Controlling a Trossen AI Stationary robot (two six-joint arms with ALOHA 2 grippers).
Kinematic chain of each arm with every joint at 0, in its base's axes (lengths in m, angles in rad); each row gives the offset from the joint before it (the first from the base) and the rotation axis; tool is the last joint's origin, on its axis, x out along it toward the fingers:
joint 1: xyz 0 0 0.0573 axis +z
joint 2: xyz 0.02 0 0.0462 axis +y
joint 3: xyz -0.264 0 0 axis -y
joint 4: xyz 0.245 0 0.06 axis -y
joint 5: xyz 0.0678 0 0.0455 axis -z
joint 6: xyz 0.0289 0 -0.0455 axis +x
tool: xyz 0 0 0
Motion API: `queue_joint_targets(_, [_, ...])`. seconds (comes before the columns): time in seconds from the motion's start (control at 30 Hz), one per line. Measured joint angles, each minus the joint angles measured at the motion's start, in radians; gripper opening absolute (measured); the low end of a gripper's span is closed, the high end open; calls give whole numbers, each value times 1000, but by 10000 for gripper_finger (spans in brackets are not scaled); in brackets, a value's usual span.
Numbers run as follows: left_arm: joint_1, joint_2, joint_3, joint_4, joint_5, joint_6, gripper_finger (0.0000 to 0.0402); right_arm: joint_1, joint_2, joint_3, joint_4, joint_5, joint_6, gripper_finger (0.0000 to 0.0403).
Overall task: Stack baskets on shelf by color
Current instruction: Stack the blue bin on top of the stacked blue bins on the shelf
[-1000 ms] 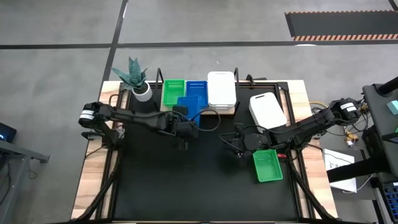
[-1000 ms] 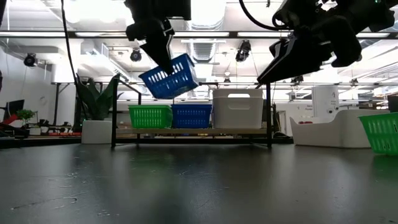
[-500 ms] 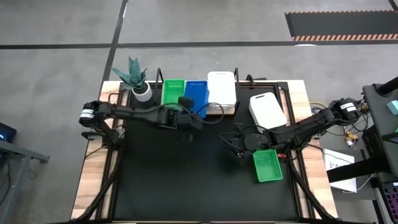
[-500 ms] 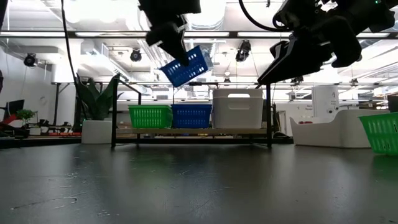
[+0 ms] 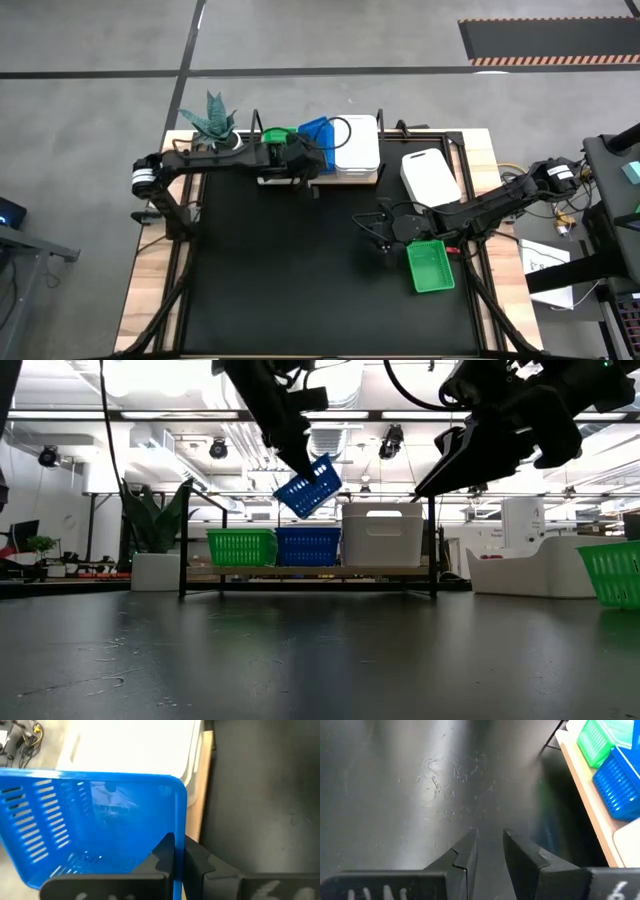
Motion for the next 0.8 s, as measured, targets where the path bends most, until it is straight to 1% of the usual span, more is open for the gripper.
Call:
queue_joint_targets(0.33, [45, 1, -68, 61, 3, 11, 0, 0, 0, 0, -17, -2, 6, 84])
queue_joint_targets(0.8, [59, 1, -77, 75, 3, 9, 0, 0, 0, 0, -17, -2, 7, 84])
